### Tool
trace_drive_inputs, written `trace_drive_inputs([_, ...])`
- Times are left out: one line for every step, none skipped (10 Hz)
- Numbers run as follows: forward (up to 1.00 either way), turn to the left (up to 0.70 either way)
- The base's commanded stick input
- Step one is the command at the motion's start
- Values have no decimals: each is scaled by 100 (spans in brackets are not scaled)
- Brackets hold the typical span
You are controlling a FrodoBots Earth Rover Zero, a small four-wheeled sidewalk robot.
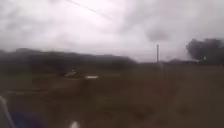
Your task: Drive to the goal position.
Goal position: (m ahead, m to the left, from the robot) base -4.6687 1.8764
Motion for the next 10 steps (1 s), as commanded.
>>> trace_drive_inputs([-70,0])
trace_drive_inputs([-70,0])
trace_drive_inputs([-70,0])
trace_drive_inputs([-70,0])
trace_drive_inputs([-70,0])
trace_drive_inputs([-70,0])
trace_drive_inputs([-70,0])
trace_drive_inputs([-70,0])
trace_drive_inputs([-70,0])
trace_drive_inputs([-70,0])
